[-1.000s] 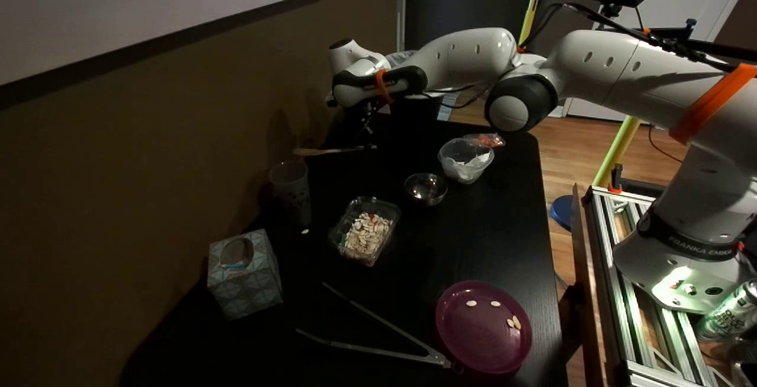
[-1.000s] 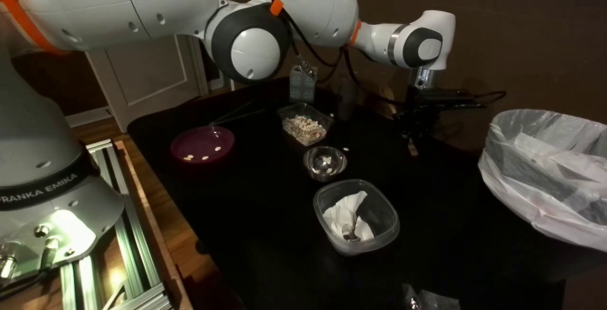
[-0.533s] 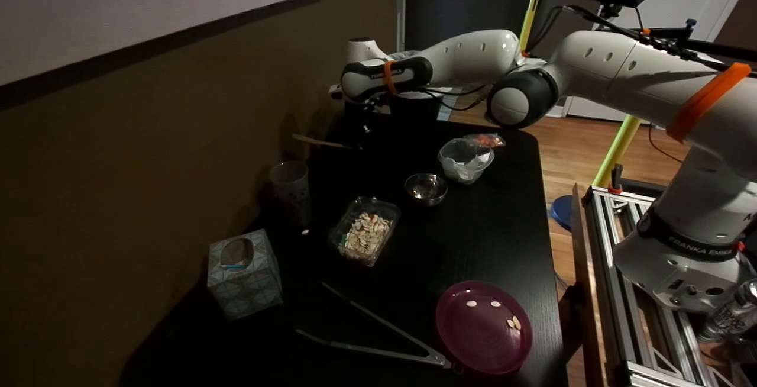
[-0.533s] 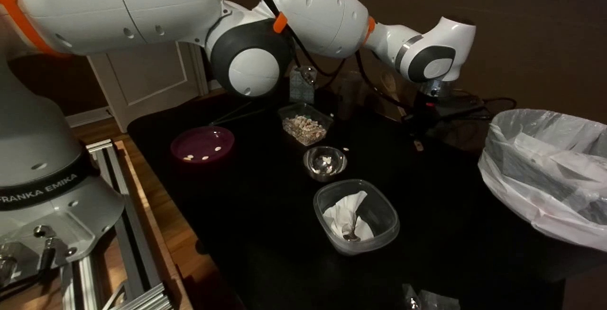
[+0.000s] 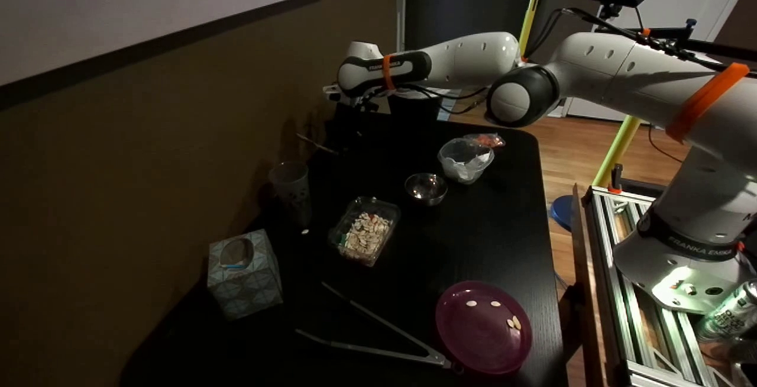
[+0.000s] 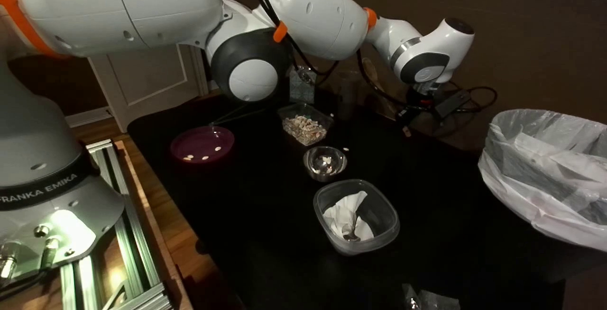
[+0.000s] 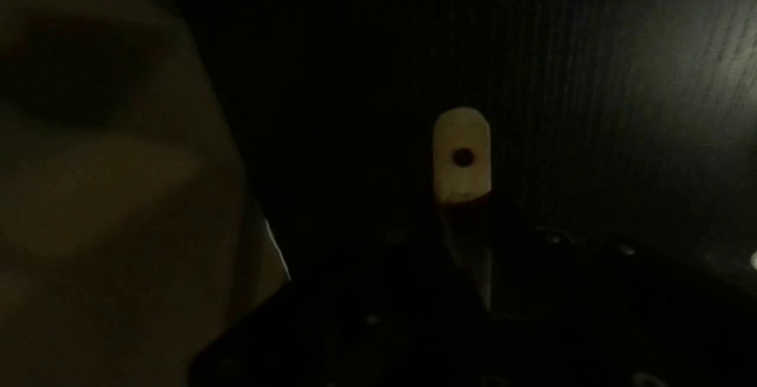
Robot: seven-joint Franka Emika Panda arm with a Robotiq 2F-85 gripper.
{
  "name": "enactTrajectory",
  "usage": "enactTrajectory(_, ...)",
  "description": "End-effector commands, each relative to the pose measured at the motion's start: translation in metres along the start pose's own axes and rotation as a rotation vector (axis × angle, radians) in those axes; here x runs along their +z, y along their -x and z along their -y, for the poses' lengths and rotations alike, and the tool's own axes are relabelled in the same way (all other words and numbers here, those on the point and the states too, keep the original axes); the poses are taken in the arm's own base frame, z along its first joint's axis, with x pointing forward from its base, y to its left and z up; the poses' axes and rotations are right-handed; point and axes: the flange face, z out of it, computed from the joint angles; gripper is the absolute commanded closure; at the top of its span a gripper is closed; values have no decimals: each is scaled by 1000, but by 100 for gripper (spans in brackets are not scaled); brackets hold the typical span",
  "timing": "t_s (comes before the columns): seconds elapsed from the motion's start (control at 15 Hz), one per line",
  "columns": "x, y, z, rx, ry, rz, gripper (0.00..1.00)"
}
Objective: Put the wooden spoon on the lunchbox on the right
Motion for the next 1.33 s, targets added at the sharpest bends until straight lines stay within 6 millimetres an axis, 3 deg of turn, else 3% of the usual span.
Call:
enactTrajectory(0.0, 0, -4, -1, -9, 1, -23, 74)
enactTrajectory(0.13, 1, -7, -1, -15, 0, -39, 74)
enactTrajectory(0.2, 1, -7, -1, -16, 1, -41, 94)
enactTrajectory(0.87, -9, 8, 9, 106, -56, -136, 94)
enactTrajectory(1.27, -19, 19, 6, 97, 6, -155, 94)
